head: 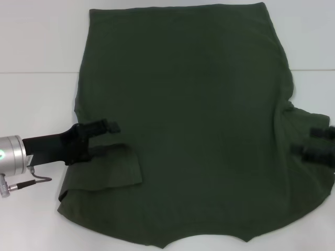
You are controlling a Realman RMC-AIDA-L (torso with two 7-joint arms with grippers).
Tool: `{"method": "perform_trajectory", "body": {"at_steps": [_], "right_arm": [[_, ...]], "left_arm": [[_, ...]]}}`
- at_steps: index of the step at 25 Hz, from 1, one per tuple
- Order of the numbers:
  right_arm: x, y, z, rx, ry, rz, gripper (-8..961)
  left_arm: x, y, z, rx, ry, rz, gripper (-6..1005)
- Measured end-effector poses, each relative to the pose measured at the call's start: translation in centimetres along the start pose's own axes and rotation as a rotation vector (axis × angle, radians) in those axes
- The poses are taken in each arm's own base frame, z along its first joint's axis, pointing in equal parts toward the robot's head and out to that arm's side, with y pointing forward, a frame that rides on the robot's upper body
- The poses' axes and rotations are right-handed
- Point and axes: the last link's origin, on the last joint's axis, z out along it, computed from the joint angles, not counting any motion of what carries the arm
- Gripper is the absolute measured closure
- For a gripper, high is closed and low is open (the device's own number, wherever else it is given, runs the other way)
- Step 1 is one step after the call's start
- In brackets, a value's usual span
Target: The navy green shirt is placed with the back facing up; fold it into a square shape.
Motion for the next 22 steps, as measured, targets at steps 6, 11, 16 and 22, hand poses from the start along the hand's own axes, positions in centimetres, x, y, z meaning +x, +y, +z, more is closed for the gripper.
{"method": "perform_trajectory", "body": {"at_steps": [6, 11, 16, 22], "right_arm": [[1.1, 1.4, 0.7, -0.086, 0.018, -0.123, 38], [1.2, 1.2, 0.7, -0.07, 0.015, -0.135, 37], [1.2, 1.0, 0.7, -0.056, 0.013, -0.135, 38], [1.4, 0.8, 0.9, -0.043, 0.021, -0.132, 38]], "left_arm": [[-0.5, -1.0, 0.2, 0.032, 0.018, -0.155, 63], [-1.1, -1.7, 1.3, 0.031, 0.048, -0.222, 62], [-1.5, -1.7, 2.8, 0.01, 0.083, -0.278, 62], [-1.0, -1.7, 3.2, 0.008, 0.131, -0.291, 63]]}}
